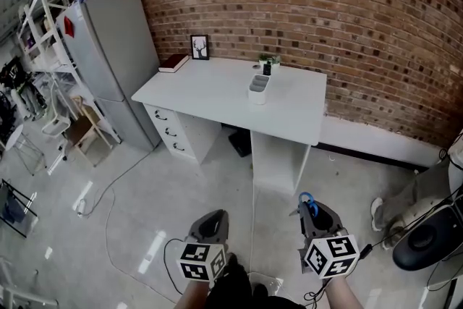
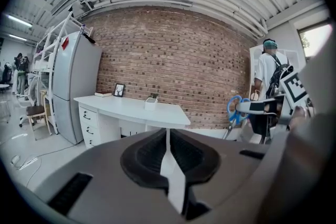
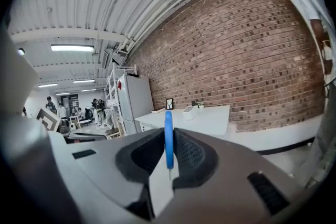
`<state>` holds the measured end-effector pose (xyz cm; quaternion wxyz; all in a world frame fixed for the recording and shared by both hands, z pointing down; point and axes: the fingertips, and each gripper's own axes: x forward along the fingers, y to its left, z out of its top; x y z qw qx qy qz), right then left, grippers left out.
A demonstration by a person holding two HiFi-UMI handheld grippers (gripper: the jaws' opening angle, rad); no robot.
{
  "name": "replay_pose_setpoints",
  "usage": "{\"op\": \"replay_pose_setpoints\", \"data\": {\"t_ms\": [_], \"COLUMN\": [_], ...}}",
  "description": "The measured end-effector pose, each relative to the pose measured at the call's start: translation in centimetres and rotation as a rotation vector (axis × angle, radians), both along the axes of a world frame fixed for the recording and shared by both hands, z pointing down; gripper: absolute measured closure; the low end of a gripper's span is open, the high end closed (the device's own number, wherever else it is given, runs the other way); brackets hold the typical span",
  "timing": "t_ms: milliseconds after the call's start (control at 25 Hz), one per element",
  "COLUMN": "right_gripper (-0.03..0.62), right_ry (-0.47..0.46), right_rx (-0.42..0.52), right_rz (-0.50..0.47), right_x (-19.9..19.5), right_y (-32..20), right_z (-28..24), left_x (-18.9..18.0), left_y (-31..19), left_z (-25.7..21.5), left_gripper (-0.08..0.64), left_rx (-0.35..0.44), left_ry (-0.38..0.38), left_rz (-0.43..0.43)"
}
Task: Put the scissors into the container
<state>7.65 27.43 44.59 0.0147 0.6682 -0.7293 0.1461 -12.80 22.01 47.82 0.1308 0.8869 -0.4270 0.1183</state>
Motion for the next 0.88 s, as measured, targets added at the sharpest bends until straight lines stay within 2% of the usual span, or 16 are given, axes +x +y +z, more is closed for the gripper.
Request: {"op": "replay_pose_setpoints", "data": {"t_ms": [280,560,880], "right_gripper": [0.545,0.543,0.543], "right_ry": [-0.007,0.004,-0.015], "right_rx": [0.004,-0.006,0.010], "right_rz": [0.011,0.042,0.084], "right_x": [0.0,0.0,-0.4], "right_y": [-5.0,-14.7,-26.0], "right_z": [0.3,0.9,-0.4], "left_x": [0.0,-0.1,0.9], "left_y": [-5.4,-16.3,-27.4], "left_z": [1.2,2.0,1.0], "left_gripper": [0.534,0.534,0.534], "left_rx": [-0.015,-0.023,-0.016], "left_ry": [0.004,0.011,0.016], "left_rz": [0.012,0.026,0.092]}}
